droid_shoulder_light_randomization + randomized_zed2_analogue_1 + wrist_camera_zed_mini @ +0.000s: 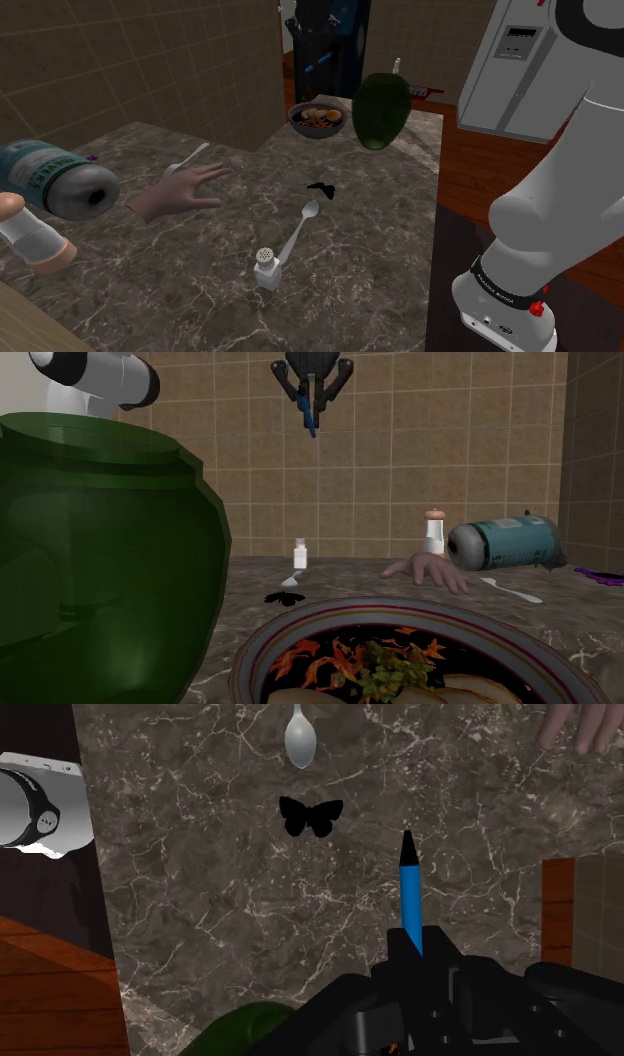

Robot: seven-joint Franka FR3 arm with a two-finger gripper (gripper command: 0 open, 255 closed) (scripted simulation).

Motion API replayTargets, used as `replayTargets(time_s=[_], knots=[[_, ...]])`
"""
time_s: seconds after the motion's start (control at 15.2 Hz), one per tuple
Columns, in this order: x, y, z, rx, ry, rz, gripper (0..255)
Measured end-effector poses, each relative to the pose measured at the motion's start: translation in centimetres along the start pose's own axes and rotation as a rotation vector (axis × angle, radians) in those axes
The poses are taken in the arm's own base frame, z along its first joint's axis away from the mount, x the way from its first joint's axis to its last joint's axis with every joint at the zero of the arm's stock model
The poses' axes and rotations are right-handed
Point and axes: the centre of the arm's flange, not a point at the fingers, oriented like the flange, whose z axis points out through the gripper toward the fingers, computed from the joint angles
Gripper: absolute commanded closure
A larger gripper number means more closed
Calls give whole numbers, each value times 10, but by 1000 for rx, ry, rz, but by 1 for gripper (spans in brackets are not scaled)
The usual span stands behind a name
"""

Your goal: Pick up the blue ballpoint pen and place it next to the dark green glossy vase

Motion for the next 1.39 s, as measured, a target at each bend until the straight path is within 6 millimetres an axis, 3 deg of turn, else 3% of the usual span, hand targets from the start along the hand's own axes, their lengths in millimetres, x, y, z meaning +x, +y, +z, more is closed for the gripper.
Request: replayTargets(time_s=[0.4, 0.53, 1.39], knots=[[80, 17, -5, 0, -1, 0, 255], [98, 22, -5, 0, 0, 0, 255], [111, 24, 60, -1, 0, -2, 255]])
